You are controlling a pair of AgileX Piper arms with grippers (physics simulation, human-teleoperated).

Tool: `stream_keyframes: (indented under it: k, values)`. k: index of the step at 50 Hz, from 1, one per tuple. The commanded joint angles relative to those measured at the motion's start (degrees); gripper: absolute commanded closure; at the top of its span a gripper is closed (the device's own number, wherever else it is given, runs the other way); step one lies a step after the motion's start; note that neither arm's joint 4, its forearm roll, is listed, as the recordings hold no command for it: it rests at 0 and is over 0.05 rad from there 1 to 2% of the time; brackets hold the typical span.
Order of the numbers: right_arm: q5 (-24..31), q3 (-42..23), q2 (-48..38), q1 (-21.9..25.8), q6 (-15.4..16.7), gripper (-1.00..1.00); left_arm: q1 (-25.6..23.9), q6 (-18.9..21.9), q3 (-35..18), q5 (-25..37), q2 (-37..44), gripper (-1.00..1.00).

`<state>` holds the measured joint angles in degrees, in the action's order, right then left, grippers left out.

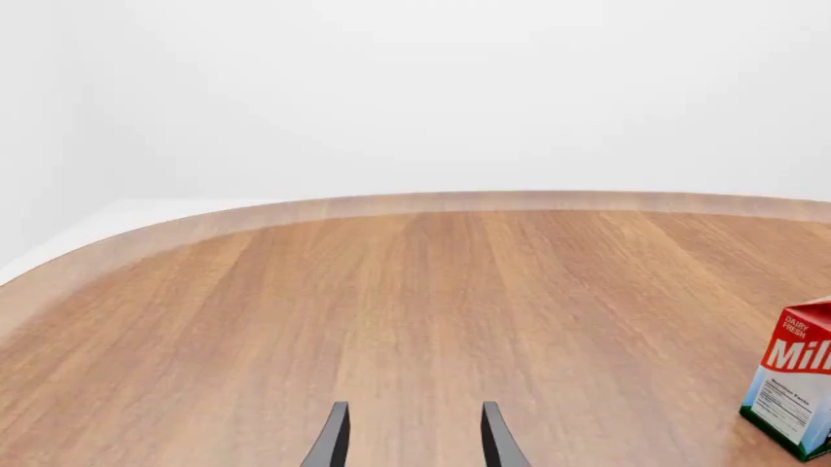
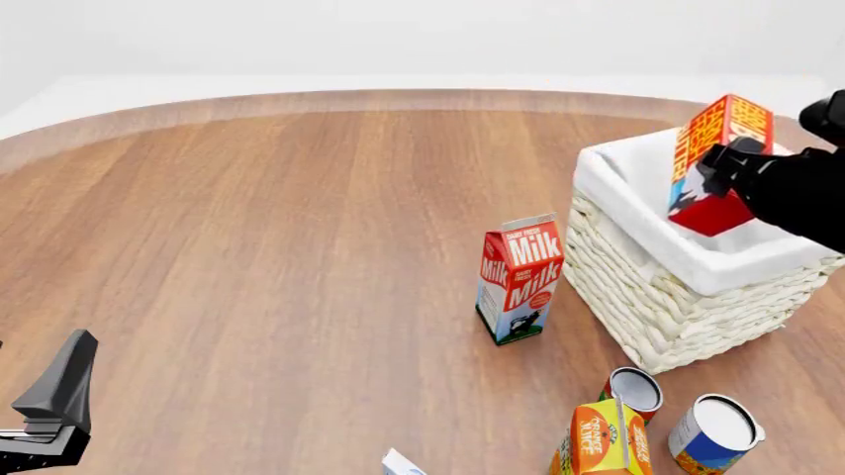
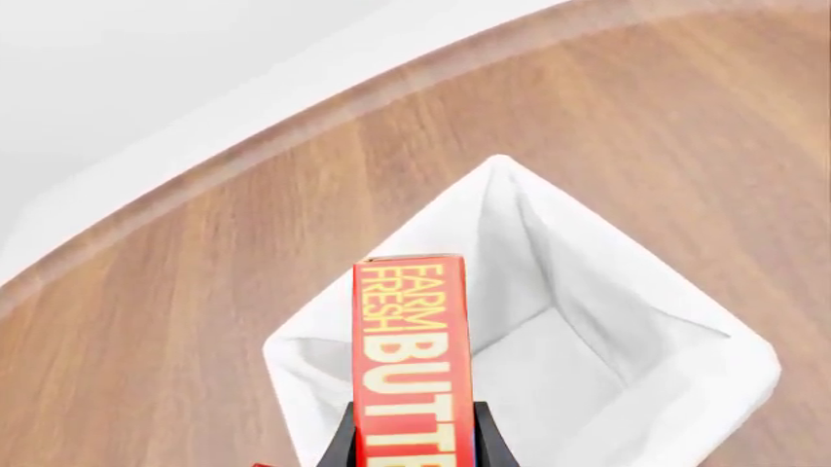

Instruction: Pick up the cream cheese box and the butter, and put them in the basket.

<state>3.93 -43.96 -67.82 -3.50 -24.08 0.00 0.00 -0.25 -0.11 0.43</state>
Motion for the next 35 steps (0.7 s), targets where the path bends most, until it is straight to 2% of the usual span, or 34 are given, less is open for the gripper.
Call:
stream_keyframes:
  k: [1,15,16,35]
  values:
    - [-1.6,-0.2,-0.1,-0.2,-0.9,1.00,0.0,0.0,0.0,0.0,0.0,-1.00]
    - [-2.5,0.0,-0.9,-0.1,-0.6,1.00,0.0,0.0,0.0,0.0,0.0,-1.00]
    - [-2.4,0.0,-1.0,0.0,-0.5,-1.00,0.0,0.0,0.0,0.0,0.0,-1.00]
    - [-1.8,-0.5,-0.1,0.2,-0.3,-1.00,0.0,0.0,0.0,0.0,0.0,-1.00]
